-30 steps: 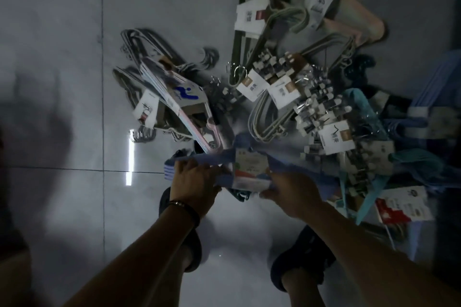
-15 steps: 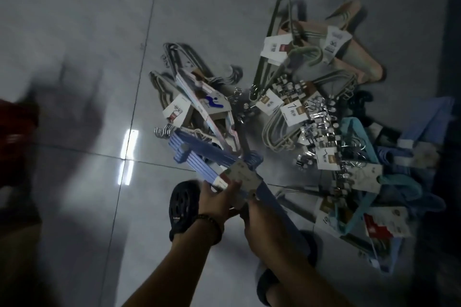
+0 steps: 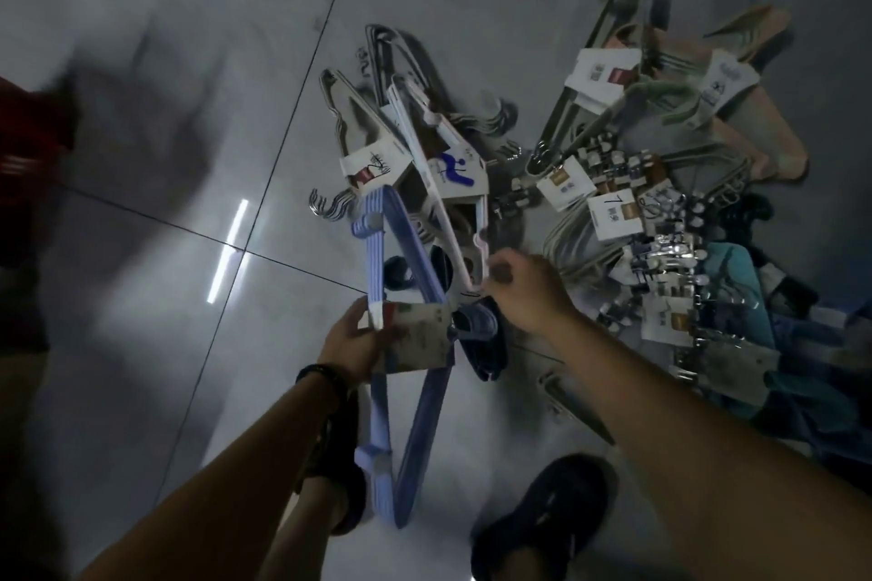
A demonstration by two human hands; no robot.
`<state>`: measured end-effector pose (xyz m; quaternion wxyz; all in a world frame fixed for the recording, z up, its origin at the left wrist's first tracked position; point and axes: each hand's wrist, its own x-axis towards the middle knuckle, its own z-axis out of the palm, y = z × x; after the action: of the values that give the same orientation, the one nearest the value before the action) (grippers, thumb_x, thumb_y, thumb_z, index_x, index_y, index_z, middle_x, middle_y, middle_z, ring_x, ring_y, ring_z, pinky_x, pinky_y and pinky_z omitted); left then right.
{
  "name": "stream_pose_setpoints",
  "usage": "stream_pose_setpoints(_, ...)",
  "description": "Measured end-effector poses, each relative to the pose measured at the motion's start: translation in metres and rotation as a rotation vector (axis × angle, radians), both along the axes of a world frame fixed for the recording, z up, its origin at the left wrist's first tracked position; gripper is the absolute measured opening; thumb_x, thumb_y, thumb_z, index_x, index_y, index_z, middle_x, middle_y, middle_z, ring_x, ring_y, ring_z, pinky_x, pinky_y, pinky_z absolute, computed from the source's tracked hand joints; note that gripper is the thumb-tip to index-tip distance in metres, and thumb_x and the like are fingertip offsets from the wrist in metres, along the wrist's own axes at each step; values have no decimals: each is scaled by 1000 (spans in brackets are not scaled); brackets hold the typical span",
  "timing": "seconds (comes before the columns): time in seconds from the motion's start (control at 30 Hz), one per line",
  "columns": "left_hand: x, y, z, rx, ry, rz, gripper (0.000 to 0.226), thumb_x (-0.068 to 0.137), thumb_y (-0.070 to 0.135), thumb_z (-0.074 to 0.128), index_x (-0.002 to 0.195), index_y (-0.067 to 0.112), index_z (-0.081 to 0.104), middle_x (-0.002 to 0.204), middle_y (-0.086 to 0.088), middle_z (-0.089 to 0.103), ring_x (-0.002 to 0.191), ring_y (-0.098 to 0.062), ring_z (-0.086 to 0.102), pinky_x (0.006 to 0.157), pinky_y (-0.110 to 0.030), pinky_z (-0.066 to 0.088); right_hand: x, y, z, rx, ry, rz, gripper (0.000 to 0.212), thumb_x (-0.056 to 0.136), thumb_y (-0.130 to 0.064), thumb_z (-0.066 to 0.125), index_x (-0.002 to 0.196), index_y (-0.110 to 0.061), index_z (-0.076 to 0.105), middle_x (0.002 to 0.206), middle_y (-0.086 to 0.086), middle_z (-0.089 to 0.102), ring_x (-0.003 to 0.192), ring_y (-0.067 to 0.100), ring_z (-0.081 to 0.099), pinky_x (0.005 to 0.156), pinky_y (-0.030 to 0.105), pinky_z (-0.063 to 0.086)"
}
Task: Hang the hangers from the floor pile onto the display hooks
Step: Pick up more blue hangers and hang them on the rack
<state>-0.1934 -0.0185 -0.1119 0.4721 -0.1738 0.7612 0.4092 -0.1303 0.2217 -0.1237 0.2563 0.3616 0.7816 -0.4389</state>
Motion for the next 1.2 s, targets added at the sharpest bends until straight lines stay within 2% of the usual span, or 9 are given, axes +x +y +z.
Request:
stream_pose_setpoints(0.17,-14,-18,-47,136,-96,132,31,99,5,64,109,34,63,100,6,69,89,-15,66,50,-19,57,-42,-21,-76,-69,-85,18,34,97,-33,66,128,-17,64,112,3,66,93,21,64,86,36,57)
stream_pose_setpoints(0.33,-16,-34,-73,194,-210,196,41,98,3,64,127,32,64,120,-5,71,106,-26,68,79,-43,64,-45,-43,-111,-106,-131,-168,34,100,-34,64,118,-5,62,101,12,65,85,26,63,62,26,49)
stream_pose_setpoints(0.47,-10,-36,-73,198,-253,211,41,99,8,64,132,31,61,123,-6,70,106,-26,67,63,-35,64,-47,-44,-68,218,-60,-107,56,97,-60,52,100,-10,75,90,12,73,73,28,67,52,25,40)
stream_pose_setpoints(0.63,-2,-18,-56,167,-263,228,31,102,15,60,132,22,57,120,-12,71,101,-31,70,55,-27,60,-16,-84,20,277,-36,-47,50,101,-61,47,91,-17,68,80,1,69,58,5,61,41,19,37)
stream_pose_setpoints(0.73,0,-4,-45,201,-267,316,30,104,37,59,131,25,55,129,-15,69,107,-36,73,70,-43,65,34,-113,42,268,-126,35,43,103,-60,43,90,-24,62,76,-5,62,61,2,61,47,19,47)
stream_pose_setpoints(0.87,3,13,-29,238,-362,380,109,59,99,58,145,34,45,134,-13,67,107,-37,75,76,-53,64,75,-135,56,304,-168,280,39,102,-60,45,116,-28,63,109,-6,67,98,12,64,81,26,56)
stream_pose_setpoints(0.97,19,22,-18,225,-329,414,123,45,84,83,146,34,35,133,-13,65,104,-41,75,82,-63,62,83,-133,70,372,-134,342,41,100,-53,55,132,-26,59,135,0,63,122,19,55,97,30,51)
stream_pose_setpoints(1.07,30,28,-8,216,-325,459,131,37,77,92,147,28,39,131,-16,68,101,-41,76,81,-62,62,97,-123,83,423,-101,356,43,97,-53,60,131,-27,60,133,2,63,122,23,47,97,38,43)
stream_pose_setpoints(1.2,35,41,21,199,-317,479,111,49,66,93,141,27,47,129,-15,69,100,-38,77,72,-51,64,117,-101,109,379,-40,391,40,96,-50,62,129,-27,58,140,2,56,132,25,41,104,43,41)
